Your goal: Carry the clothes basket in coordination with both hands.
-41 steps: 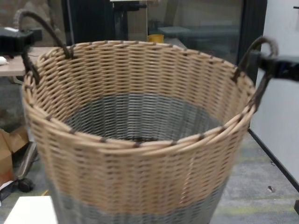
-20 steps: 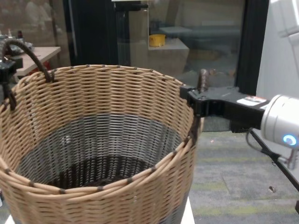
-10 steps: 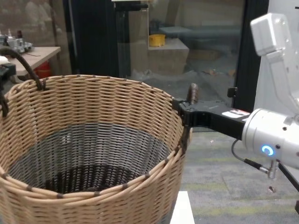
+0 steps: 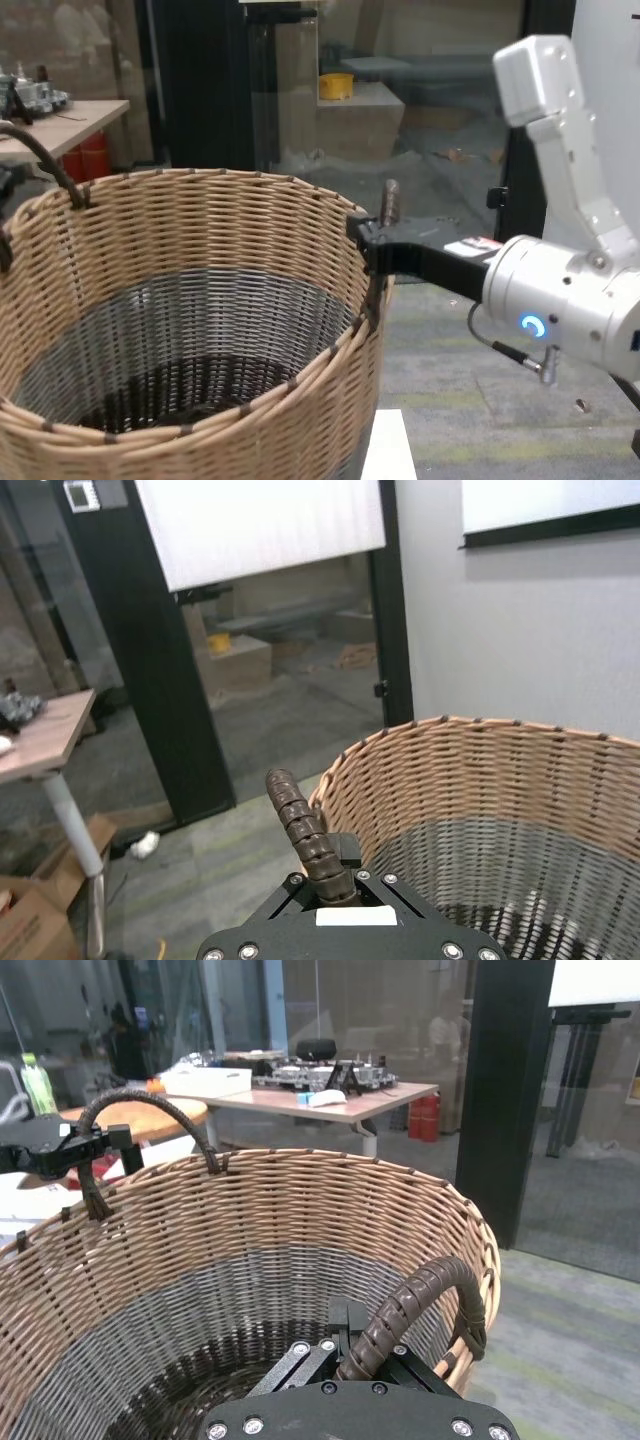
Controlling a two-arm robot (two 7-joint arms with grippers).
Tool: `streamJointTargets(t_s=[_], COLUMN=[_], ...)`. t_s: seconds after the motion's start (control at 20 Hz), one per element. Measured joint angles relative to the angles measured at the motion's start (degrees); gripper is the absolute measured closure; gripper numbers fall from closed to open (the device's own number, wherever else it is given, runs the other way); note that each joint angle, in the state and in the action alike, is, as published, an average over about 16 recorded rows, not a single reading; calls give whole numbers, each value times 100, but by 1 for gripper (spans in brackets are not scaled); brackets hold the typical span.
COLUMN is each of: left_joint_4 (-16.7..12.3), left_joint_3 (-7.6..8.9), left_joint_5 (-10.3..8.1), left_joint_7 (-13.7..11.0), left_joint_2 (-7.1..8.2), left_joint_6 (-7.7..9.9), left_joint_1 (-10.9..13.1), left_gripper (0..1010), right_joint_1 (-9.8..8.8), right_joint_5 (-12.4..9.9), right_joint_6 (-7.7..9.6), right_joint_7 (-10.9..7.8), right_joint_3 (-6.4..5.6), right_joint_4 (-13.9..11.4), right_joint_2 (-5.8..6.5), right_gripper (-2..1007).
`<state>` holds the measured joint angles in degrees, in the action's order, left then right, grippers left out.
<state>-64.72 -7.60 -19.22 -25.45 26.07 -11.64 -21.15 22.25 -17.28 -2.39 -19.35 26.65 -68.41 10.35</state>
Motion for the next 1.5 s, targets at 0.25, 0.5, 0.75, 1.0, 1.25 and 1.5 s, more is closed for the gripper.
streamJointTargets(t_s=[0.25,0.5,0.75,1.0,1.25,1.5], left_joint_4=[329,559,669,653,625,609], left_joint_3=[53,88,106,101,94,89], left_joint_5=[-19,-79,-149,-149,-136,-128], left_joint_7=[-93,-187,-252,-239,-227,-220], left_joint_2=[-111,-183,-219,-215,-205,-200], left_joint_6=[-68,-53,-20,-11,-3,2], left_joint_1=[-85,-158,-197,-195,-187,-182], left_gripper=[1009,1009,1009,1009,1009,1008], right_joint_1=[41,67,80,81,79,78], right_joint_5=[146,232,235,224,224,224], right_joint_6=[-21,-8,18,28,21,16], right_joint_7=[5,-12,-44,-41,-33,-28], right_joint_3=[20,33,24,19,23,25], right_joint_4=[212,382,468,466,447,435], right_joint_2=[-123,-195,-225,-222,-213,-208], right_gripper=[1001,1001,1001,1001,1001,1001])
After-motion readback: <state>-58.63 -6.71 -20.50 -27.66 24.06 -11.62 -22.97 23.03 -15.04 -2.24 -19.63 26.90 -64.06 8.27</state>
